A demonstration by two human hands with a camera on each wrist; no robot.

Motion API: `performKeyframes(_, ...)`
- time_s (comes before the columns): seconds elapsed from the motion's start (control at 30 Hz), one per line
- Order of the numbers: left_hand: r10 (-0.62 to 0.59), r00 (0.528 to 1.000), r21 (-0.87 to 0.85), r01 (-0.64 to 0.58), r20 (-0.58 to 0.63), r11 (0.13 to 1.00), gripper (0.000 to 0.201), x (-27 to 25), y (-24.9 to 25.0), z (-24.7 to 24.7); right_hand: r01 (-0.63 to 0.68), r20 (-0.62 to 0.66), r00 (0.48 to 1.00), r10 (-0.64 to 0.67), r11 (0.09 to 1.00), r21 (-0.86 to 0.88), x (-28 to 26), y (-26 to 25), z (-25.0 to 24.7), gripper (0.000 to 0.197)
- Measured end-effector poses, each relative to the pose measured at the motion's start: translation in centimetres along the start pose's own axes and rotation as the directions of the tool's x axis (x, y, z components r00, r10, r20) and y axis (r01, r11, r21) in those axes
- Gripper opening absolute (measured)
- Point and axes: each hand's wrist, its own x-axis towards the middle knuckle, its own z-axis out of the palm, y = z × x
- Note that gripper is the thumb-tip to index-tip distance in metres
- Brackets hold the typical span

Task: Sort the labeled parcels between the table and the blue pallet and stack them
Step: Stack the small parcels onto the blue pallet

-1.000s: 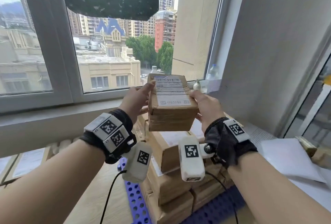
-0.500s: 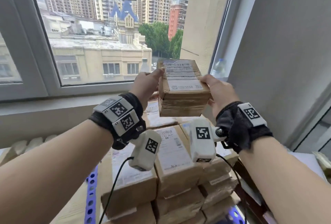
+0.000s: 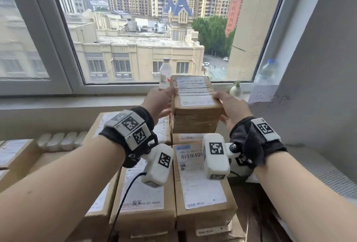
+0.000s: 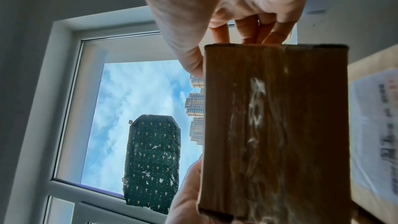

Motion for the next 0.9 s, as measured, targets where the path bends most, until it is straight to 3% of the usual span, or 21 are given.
performKeyframes(0.17, -0.044, 0.999, 0.051, 0.044, -0.012, 0.998, 0.035, 0.2, -0.4, -0.3, -0.042, 0.046, 0.998, 0.043, 0.999, -0.016, 0.7, 1.4, -0.2, 0.018)
performKeyframes(0.4, -0.106, 0.994, 0.101, 0.104, 0.015, 0.989, 0.028, 0.0, -1.5, 0.0, -0.039, 0.033, 0.999, 0.041, 0.998, -0.051, 1.3, 2.4, -0.3, 0.013)
performKeyframes(0.5, -0.11, 0.994, 0.094, 0.109, 0.0, 0.99, 0.022, 0.0, -1.8, 0.1, -0.061, 0.03, 0.998, 0.061, 0.998, -0.007, 0.9, 2.3, -0.2, 0.006)
performKeyframes(0.63, -0.106, 0.994, 0.107, 0.107, -0.011, 0.989, 0.024, 0.2, -1.8, 0.0, -0.075, 0.03, 0.997, 0.074, 0.997, 0.033, 0.7, 2.4, 0.1, 0.011)
performKeyframes(0.9, -0.11, 0.994, 0.111, 0.107, 0.016, 0.988, 0.027, 0.3, -1.9, -0.2, -0.055, 0.011, 0.998, 0.055, 0.998, 0.001, 0.7, 2.5, 0.0, 0.007)
